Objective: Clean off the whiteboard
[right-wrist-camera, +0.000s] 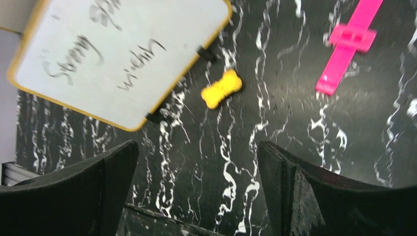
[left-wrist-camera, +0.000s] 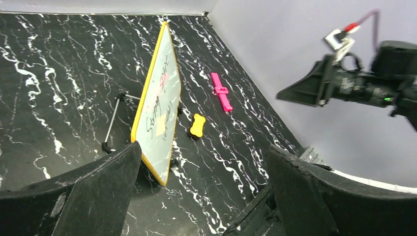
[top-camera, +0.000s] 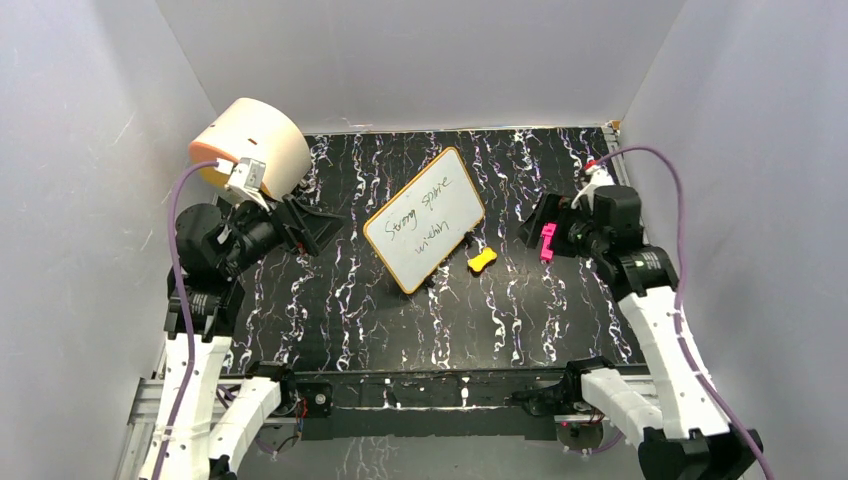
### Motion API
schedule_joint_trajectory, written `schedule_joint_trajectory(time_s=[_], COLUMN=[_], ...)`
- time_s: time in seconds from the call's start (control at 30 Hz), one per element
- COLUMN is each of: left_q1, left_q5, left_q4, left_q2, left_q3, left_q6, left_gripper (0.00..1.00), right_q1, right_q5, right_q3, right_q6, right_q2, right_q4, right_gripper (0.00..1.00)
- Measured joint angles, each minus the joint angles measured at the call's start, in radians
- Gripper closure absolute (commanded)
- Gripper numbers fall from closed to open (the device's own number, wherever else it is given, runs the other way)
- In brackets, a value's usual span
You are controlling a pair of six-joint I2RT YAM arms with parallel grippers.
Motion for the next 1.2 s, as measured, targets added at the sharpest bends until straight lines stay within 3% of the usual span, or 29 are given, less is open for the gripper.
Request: schedule_joint_trajectory(time_s=[0.27,0.53,0.63,0.83,1.13,1.2], left_q1=[0.0,0.0,0.0,0.0,0.0,0.0], left_q5=[0.029,0.013,0.002,-0.023,-0.092,-0.104], left_q4=[0.07,0.106,0.129,0.194,0.27,0.3], left_q2=[-0.004,-0.003,0.001,0.023,0.046,0.041], left_q3=[-0.052,-0.111,-0.145,-0.203,-0.237,-0.257], left_q6=[-0.045,-0.056,-0.058,-0.06,-0.064,-0.068], left_gripper=[0.02,0.02,0.02,0.02,0.02,0.02], right_q1=[0.066,0.288,0.316,0.352,0.397,0.397], right_q5=[0.06,0.273,0.352,0.526,0.637,0.639], right_q3=[-0.154,-0.151,-0.14,-0.041,-0.031,-0.031], right_q6=[0.048,0.122,0.158,0.275,0.365,0.369], right_q2=[0.15,0.397,0.517,0.748,0.768,0.777], right_q4=[0.063,0.198,0.236,0.276,0.297,0.301], right_gripper=[0.21,0.28,0.36,0.37,0.38,0.43])
